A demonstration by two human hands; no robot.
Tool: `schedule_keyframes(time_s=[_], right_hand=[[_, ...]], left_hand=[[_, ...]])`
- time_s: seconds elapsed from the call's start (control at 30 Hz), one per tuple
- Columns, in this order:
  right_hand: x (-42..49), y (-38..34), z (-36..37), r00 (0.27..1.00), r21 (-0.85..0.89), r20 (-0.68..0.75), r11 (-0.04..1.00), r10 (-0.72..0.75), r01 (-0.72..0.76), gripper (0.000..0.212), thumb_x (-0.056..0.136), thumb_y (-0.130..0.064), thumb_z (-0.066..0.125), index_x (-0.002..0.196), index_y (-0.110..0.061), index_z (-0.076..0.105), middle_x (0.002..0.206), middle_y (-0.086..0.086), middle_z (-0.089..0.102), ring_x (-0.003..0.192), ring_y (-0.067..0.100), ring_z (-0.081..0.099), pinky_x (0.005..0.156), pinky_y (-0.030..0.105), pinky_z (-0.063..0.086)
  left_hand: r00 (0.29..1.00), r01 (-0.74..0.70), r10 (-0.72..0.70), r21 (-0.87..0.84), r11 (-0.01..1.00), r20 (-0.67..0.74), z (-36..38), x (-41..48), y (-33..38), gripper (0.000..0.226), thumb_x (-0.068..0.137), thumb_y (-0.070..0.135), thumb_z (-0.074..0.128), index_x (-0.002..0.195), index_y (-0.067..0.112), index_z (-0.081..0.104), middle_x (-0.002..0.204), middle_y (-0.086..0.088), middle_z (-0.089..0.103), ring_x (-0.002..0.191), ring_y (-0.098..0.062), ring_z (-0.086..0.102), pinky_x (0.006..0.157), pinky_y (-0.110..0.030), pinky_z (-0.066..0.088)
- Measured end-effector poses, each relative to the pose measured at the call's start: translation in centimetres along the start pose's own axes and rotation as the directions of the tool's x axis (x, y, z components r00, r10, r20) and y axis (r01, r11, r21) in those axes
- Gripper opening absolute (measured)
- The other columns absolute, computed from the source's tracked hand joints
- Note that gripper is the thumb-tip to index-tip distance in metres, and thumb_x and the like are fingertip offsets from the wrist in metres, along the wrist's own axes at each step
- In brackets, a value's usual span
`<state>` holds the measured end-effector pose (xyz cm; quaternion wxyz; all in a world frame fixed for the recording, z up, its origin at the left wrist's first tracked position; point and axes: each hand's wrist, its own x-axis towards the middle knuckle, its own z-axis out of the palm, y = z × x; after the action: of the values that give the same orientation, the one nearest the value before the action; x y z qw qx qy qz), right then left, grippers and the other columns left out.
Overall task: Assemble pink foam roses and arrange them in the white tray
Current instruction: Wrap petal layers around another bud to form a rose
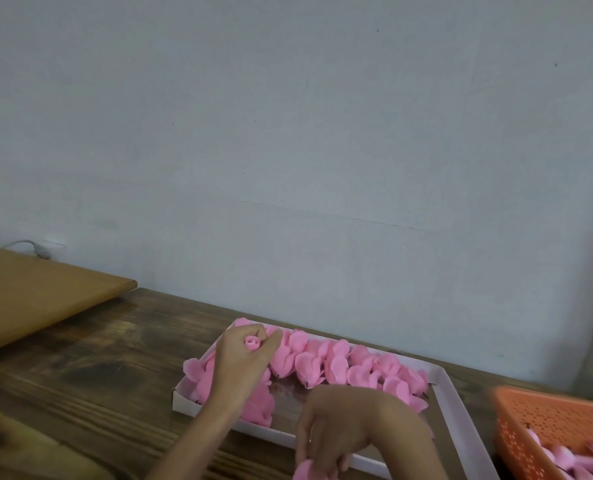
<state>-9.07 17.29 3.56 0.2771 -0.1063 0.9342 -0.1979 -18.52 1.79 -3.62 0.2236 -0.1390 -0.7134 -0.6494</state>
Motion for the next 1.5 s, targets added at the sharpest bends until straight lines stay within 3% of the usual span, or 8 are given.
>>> schedule_keyframes(time_s=[0.37,0.53,0.67,0.8,0.93,1.1,1.3,1.5], right_hand=[[0.5,-0.6,0.6,1.0,-0.051,-0.013,0.999,-0.015,0.015,0.019,0.085,-0.005,0.077,0.104,-0.009,0.078,0.092,0.01,0.072,0.082,0.023,0.065,0.088,0.04,0.058],[0.7,-0.8,0.7,0.999,-0.054,-0.016,0.998,-0.043,0.043,0.02,0.088,-0.002,0.074,0.108,-0.004,0.077,0.109,0.022,0.075,0.085,0.025,0.067,0.097,0.046,0.059],[0.6,-0.8,0.7,0.997,-0.171,-0.019,0.983,-0.07,0.066,0.021,0.091,-0.005,0.071,0.11,-0.008,0.078,0.113,0.015,0.075,0.083,0.021,0.064,0.087,0.034,0.058],[0.5,-0.8,0.4,0.996,-0.173,0.004,0.981,-0.085,0.084,0.033,0.093,0.002,0.065,0.124,-0.007,0.072,0.128,0.015,0.069,0.105,0.026,0.067,0.082,0.025,0.052],[0.9,-0.9,0.5,0.997,-0.197,0.032,0.977,-0.071,0.076,0.034,0.095,0.003,0.062,0.128,-0.005,0.07,0.118,0.015,0.069,0.089,0.015,0.059,0.07,0.016,0.046],[1.1,-0.7,0.4,0.998,-0.207,0.027,0.977,-0.053,0.057,0.029,0.091,0.001,0.069,0.119,-0.006,0.075,0.079,-0.006,0.063,0.072,0.01,0.058,0.068,0.016,0.047],[0.9,-0.6,0.8,0.999,-0.116,0.006,0.992,-0.053,0.053,0.019,0.089,-0.006,0.075,0.108,-0.008,0.078,0.105,0.019,0.076,0.085,0.023,0.066,0.096,0.045,0.059],[0.7,-0.6,0.8,0.998,-0.045,-0.021,0.998,-0.054,0.053,0.017,0.089,-0.005,0.076,0.106,-0.006,0.076,0.088,0.001,0.069,0.085,0.026,0.067,0.086,0.041,0.061]], left_hand=[[1.0,-0.005,0.005,0.003,1.0,0.014,0.0,0.0,-0.2,0.047,0.092,0.008,0.075,0.054,0.009,0.046,0.048,0.003,0.041,0.048,-0.012,0.041,0.048,-0.021,0.04],[0.999,-0.013,0.013,0.01,1.0,0.03,-0.1,0.1,-0.1,0.046,0.092,0.009,0.074,0.057,0.006,0.044,0.05,-0.002,0.04,0.05,-0.016,0.04,0.051,-0.027,0.04],[0.999,-0.017,0.017,0.003,1.0,0.036,-0.1,0.1,-0.1,0.049,0.091,0.007,0.075,0.055,0.011,0.042,0.049,-0.001,0.037,0.05,-0.016,0.038,0.054,-0.031,0.041],[0.999,-0.006,0.006,-0.004,1.0,0.042,-0.2,0.1,0.0,0.051,0.091,0.007,0.075,0.054,0.014,0.04,0.049,-0.001,0.035,0.05,-0.018,0.036,0.055,-0.035,0.039],[0.999,-0.02,0.021,-0.009,1.0,0.046,-0.3,0.1,-0.1,0.05,0.091,0.008,0.075,0.056,0.003,0.039,0.05,-0.003,0.037,0.05,-0.018,0.038,0.054,-0.034,0.04],[0.999,-0.023,0.024,-0.011,1.0,0.034,-0.3,0.2,-0.3,0.048,0.09,0.008,0.074,0.057,0.003,0.04,0.049,-0.001,0.038,0.049,-0.016,0.039,0.05,-0.024,0.04],[0.999,-0.022,0.022,-0.01,1.0,0.036,-0.4,0.2,-0.3,0.048,0.091,0.008,0.074,0.057,0.006,0.04,0.049,0.0,0.038,0.049,-0.016,0.039,0.05,-0.026,0.04],[1.0,-0.017,0.016,0.02,1.0,0.015,-0.3,0.2,-0.3,0.047,0.091,0.011,0.074,0.055,0.015,0.044,0.048,0.002,0.04,0.048,-0.011,0.04,0.049,-0.019,0.044]])
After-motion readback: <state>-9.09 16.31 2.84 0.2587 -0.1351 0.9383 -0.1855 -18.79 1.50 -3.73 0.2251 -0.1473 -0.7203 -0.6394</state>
